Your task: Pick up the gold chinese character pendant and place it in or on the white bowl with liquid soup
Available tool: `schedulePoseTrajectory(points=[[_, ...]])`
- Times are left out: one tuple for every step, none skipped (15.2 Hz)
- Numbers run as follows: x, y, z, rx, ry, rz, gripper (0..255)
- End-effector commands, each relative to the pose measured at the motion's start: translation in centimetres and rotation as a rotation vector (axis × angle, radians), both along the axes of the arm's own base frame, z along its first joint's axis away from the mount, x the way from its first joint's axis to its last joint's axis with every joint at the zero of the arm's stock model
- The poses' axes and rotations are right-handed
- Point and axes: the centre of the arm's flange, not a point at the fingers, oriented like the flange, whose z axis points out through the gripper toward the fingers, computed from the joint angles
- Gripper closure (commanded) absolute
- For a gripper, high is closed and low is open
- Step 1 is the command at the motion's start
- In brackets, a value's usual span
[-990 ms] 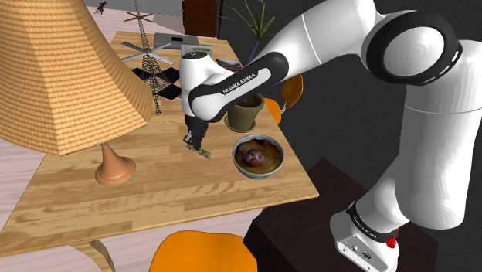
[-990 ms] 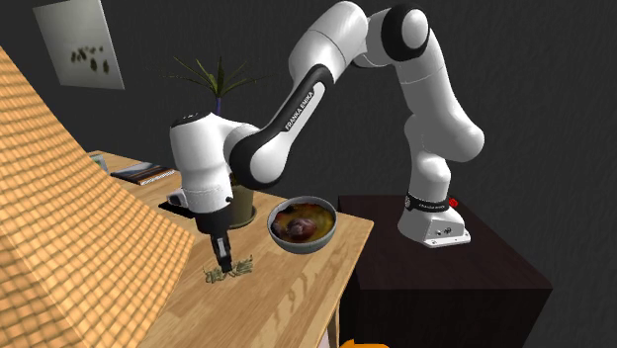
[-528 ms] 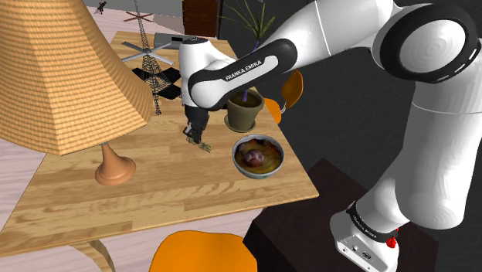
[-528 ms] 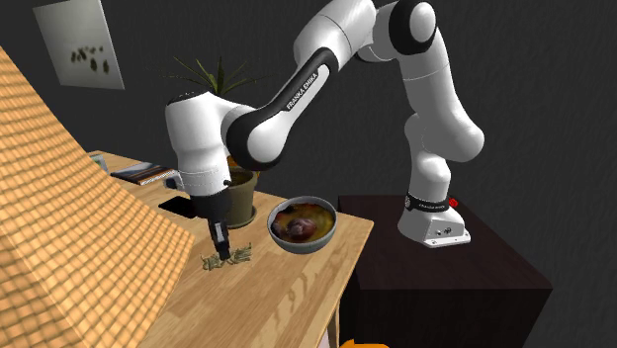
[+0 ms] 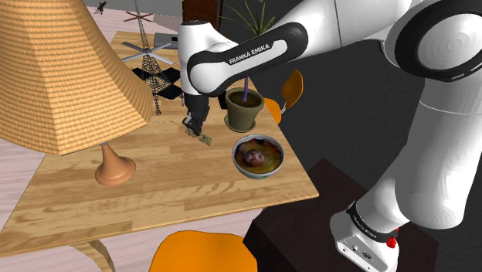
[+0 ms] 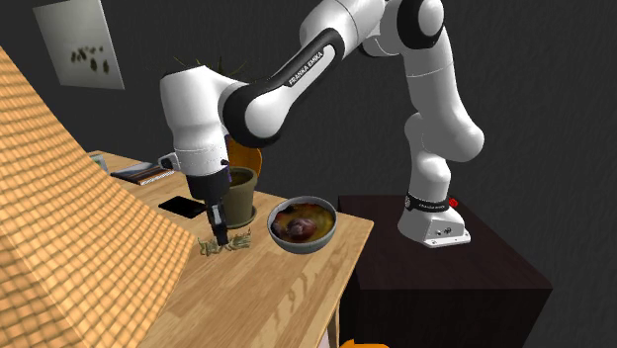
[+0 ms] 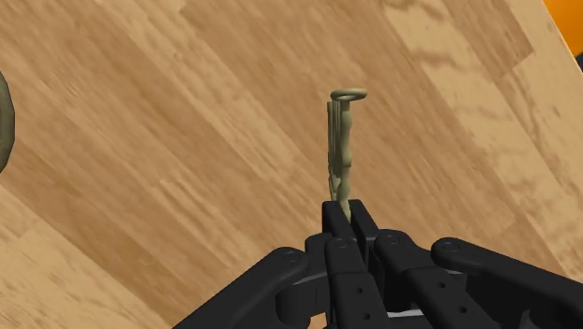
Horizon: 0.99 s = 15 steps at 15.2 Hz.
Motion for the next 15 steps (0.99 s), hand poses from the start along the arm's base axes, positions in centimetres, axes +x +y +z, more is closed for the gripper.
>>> schedulePoseTrajectory(points=[[0.0,-0.1,1.1,0.000,0.000,0.000,255],[0.0,-0.1,1.6,0.000,0.000,0.000,255],[0.0,-0.1,2.2,0.000,0.000,0.000,255],[0.0,-0.1,2.7,0.000,0.000,0.000,255],[0.0,-0.1,3.2,0.000,0.000,0.000,255],[0.0,-0.1,3.8,0.000,0.000,0.000,255],[0.0,-0.1,4.3,0.000,0.000,0.000,255],[0.0,-0.1,4.8,0.000,0.000,0.000,255],[0.0,-0.1,5.3,0.000,0.000,0.000,255],[0.0,-0.1,5.9,0.000,0.000,0.000,255],[0.0,-0.1,6.0,0.000,0.000,0.000,255],[-0.9,-1.0,6.1,0.000,0.000,0.000,255],[-1.9,-1.9,6.2,0.000,0.000,0.000,255],[-2.8,-2.8,6.3,0.000,0.000,0.000,255],[-3.7,-3.8,6.4,0.000,0.000,0.000,255]])
